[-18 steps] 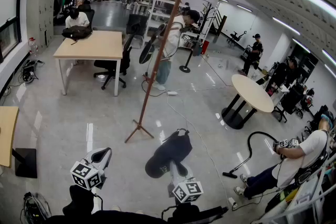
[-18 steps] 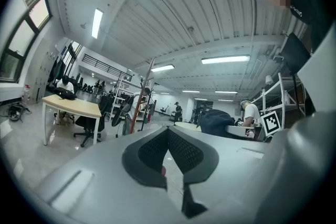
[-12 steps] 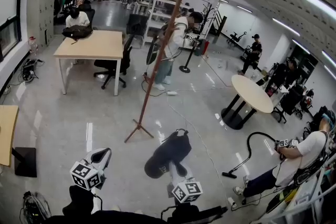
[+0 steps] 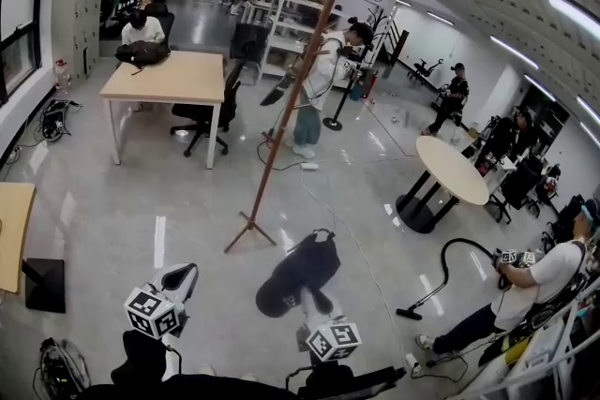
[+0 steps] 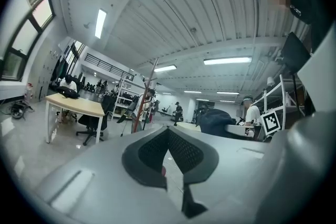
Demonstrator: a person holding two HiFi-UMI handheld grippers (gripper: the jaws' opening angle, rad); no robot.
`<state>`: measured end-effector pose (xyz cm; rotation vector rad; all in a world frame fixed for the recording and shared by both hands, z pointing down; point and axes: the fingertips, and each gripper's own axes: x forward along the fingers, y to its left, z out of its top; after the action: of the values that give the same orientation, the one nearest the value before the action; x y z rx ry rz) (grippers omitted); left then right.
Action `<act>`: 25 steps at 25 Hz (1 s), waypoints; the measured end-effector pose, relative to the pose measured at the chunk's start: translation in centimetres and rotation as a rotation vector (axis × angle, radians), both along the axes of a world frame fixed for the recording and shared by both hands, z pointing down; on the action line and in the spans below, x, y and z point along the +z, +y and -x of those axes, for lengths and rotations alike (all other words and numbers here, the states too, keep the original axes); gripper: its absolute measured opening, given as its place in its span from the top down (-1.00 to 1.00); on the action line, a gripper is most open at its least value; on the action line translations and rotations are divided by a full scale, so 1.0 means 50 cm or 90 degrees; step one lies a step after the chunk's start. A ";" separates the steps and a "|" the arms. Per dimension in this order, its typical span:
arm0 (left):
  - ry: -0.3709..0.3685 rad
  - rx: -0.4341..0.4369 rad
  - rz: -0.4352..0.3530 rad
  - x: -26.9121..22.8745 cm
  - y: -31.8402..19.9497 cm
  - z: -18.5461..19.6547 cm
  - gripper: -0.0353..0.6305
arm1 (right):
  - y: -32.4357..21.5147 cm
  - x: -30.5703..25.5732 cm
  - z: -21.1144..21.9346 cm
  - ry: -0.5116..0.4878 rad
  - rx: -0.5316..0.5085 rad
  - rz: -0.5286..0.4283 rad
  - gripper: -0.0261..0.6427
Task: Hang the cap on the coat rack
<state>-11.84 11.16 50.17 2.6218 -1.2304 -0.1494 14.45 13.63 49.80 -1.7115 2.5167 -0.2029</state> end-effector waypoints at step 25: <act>0.003 0.029 0.011 0.020 -0.013 0.085 0.89 | -0.001 -0.001 0.094 0.000 0.017 0.005 0.89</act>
<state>-16.09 10.49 51.15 2.6312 -1.1648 -0.1362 9.75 13.57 49.74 -1.7473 2.4944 -0.2112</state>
